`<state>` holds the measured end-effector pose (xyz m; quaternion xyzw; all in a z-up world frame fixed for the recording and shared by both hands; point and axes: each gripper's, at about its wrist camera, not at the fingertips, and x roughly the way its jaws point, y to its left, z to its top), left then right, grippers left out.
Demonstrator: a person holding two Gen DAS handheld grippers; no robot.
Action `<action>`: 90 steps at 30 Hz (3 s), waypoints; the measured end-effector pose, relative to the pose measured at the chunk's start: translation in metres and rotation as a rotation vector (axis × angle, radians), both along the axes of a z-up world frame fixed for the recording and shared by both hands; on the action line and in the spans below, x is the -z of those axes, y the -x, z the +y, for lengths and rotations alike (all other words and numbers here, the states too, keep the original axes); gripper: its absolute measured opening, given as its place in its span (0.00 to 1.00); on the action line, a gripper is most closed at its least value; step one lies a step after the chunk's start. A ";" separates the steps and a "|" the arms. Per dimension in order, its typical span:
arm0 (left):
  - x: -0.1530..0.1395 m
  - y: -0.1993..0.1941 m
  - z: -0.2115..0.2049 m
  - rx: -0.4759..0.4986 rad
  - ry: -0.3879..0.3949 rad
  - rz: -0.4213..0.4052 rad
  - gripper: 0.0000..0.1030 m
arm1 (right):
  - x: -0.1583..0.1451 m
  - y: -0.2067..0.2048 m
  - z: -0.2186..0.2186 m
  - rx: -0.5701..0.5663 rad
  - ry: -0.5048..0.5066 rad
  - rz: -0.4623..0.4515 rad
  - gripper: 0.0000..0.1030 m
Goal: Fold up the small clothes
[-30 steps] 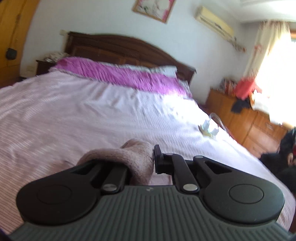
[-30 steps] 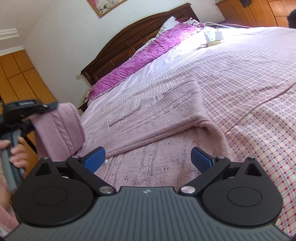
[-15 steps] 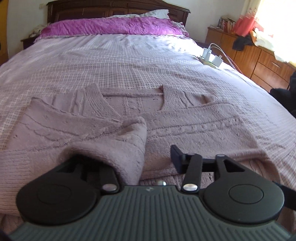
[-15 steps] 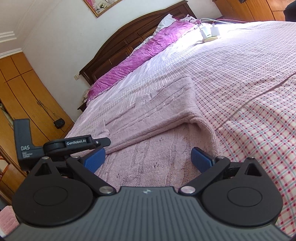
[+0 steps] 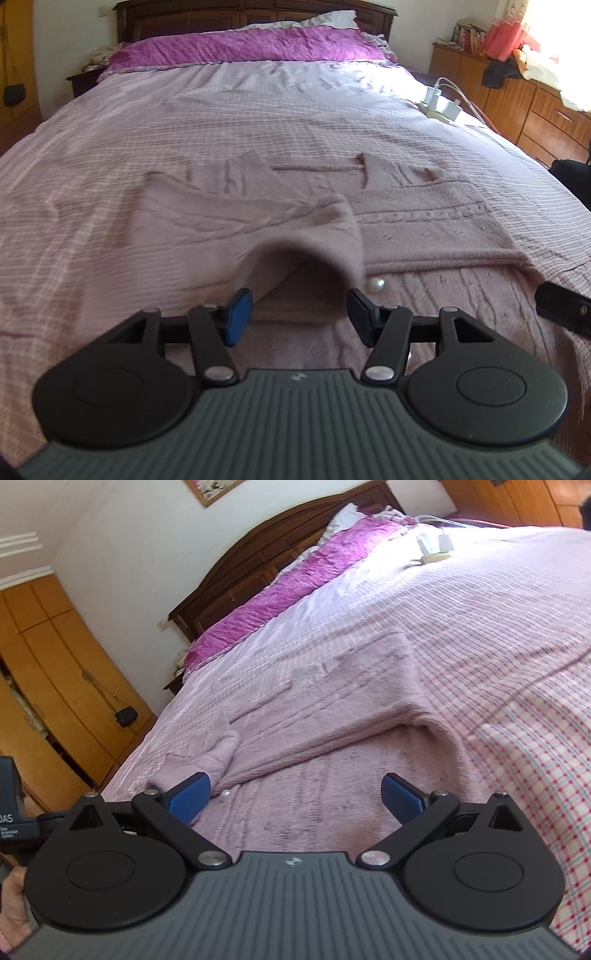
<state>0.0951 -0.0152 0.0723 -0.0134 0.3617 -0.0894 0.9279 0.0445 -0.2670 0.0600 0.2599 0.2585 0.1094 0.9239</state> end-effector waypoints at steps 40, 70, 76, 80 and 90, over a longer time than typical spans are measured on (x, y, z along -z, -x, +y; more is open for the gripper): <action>0.002 0.109 0.198 -0.486 -0.012 0.042 0.57 | -0.007 -0.075 0.318 -0.508 0.360 0.002 0.27; -0.028 -0.005 0.104 -0.254 -0.006 -0.018 0.57 | -0.017 -0.055 -0.023 0.166 0.178 0.019 0.11; -0.017 -0.048 0.095 -0.269 -0.019 0.048 0.57 | 0.007 -0.050 -0.041 0.123 0.230 0.096 0.19; -0.012 -0.072 0.093 -0.277 -0.008 0.067 0.57 | -0.006 -0.051 -0.044 0.099 0.227 0.049 0.60; 0.011 -0.120 0.067 -0.250 -0.078 0.100 0.57 | -0.018 -0.079 -0.031 0.020 0.323 -0.002 0.72</action>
